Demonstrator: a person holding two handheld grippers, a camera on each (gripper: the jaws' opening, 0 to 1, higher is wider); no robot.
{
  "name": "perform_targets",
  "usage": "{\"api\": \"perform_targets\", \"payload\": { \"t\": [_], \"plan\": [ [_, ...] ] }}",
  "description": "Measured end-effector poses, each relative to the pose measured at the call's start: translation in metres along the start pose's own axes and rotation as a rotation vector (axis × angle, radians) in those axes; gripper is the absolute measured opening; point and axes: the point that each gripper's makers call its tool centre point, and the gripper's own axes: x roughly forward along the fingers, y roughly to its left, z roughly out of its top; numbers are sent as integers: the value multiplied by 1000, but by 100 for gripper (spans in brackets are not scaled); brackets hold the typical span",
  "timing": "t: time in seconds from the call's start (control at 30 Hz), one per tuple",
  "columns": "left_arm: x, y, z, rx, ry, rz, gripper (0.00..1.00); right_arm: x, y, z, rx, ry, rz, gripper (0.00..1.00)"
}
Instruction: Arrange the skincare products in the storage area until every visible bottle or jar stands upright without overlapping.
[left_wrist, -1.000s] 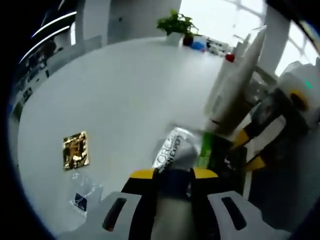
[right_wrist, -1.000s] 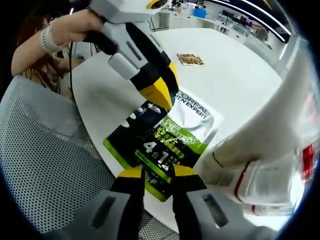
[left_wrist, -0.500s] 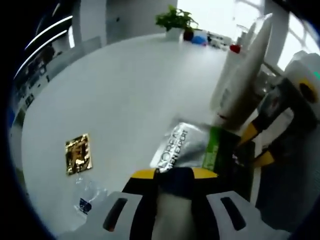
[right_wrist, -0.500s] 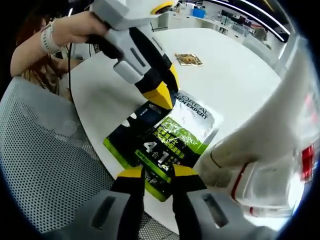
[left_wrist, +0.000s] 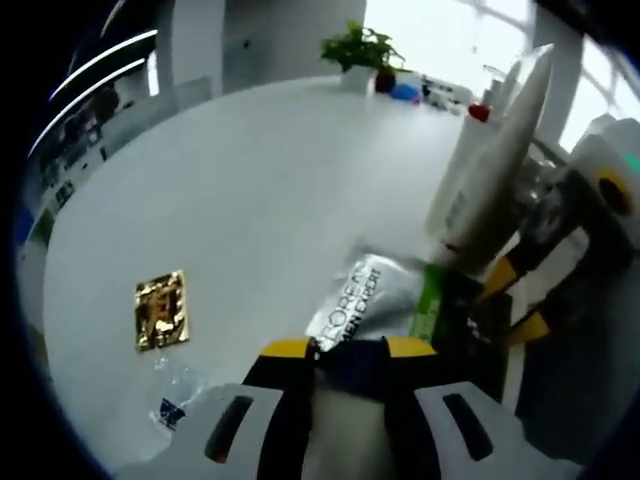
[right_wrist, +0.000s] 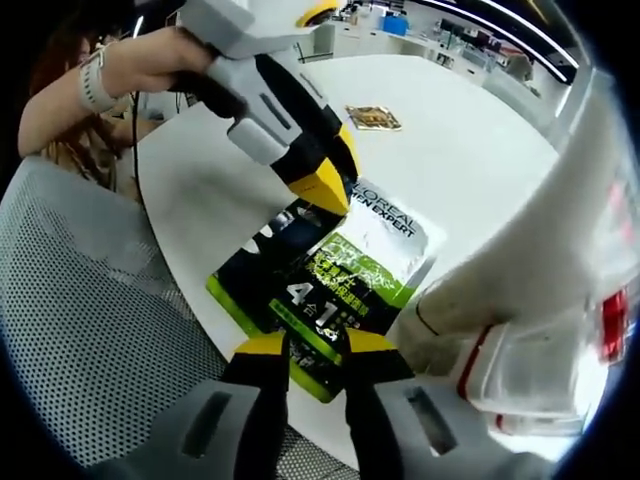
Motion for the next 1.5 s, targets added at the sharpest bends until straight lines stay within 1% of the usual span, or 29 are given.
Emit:
{"api": "perform_targets", "payload": {
  "t": [0.1,0.17,0.3,0.33,0.37,0.4,0.5,0.57,0.6,0.63,0.73,0.83,0.93,1.03,1.17,1.27,1.33,1.4,1.43,1.5],
  "plan": [
    [-9,9,10,-18,-58,30,25,0,0,0,2,2,-1,21],
    [-14,15,11,-25,-67,38,26,0,0,0,1,3,-1,21],
    [-29,33,12,-18,-94,84,30,0,0,0,1,4,-2,21],
    [-33,37,12,-5,-92,99,31,0,0,0,3,5,-2,21],
    [-39,45,11,34,-91,135,32,0,0,0,3,6,-1,21],
    [-41,47,9,47,-86,142,33,0,0,0,4,6,-1,21],
    [-49,53,4,49,-83,140,35,0,1,0,5,6,-1,21],
    [-54,62,1,47,-84,148,38,0,1,0,5,6,0,21],
    [-57,72,-2,47,-82,159,40,0,1,0,5,6,0,21],
    [-58,76,-3,50,-82,163,42,0,1,0,5,6,0,21],
    [-61,87,-10,63,-56,185,46,0,1,0,6,6,1,21],
    [-62,92,-16,90,-25,179,48,0,1,0,7,6,2,21],
    [-59,96,-24,83,8,164,50,0,1,0,9,5,2,21],
    [-54,101,-29,84,27,157,50,0,1,0,9,5,3,21],
    [-49,108,-30,40,4,138,50,0,1,0,11,5,3,21],
    [-47,112,-31,37,8,135,54,0,0,0,16,3,3,21],
    [-45,111,-33,42,20,120,56,0,0,0,17,3,4,21],
    [-43,115,-34,51,36,115,57,0,0,0,16,3,5,21],
    [-42,116,-36,40,53,108,58,0,0,0,18,3,5,21],
    [-41,117,-36,36,53,103,57,0,0,0,19,2,5,21]
  ]
}}
